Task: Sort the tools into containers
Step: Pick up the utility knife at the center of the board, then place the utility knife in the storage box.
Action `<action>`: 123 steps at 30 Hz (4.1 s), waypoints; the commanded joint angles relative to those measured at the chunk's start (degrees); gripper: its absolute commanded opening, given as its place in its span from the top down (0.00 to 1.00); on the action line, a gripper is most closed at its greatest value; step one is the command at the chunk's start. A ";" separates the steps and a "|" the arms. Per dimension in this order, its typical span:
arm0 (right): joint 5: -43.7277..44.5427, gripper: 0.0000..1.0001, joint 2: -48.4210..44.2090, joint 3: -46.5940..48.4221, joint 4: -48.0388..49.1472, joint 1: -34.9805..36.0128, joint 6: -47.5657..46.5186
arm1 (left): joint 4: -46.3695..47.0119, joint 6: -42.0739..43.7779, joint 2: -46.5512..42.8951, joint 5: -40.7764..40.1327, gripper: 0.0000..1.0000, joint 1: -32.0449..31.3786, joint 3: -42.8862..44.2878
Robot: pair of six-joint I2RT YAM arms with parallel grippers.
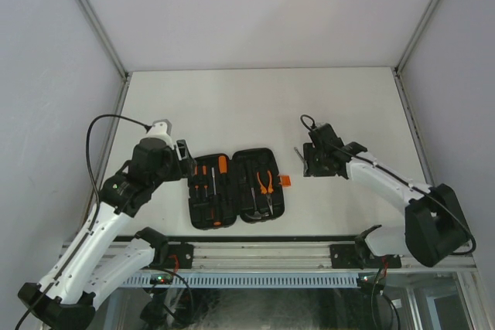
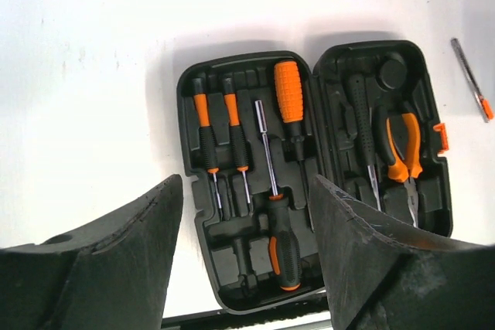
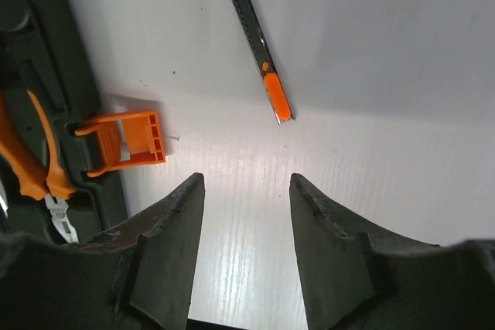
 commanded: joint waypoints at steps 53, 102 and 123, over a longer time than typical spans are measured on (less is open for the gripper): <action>-2.67 0.65 25.14 15.81 -1.85 -5.75 -11.92 | 1.08 3.43 -0.21 -2.42 0.25 0.28 0.30; -4.86 1.00 0.85 6.95 8.50 3.58 4.68 | 1.26 3.03 -0.36 -3.77 0.25 0.29 0.22; -9.03 1.00 7.24 8.83 15.90 19.95 19.29 | 1.25 2.84 -0.27 -4.55 0.25 0.29 0.20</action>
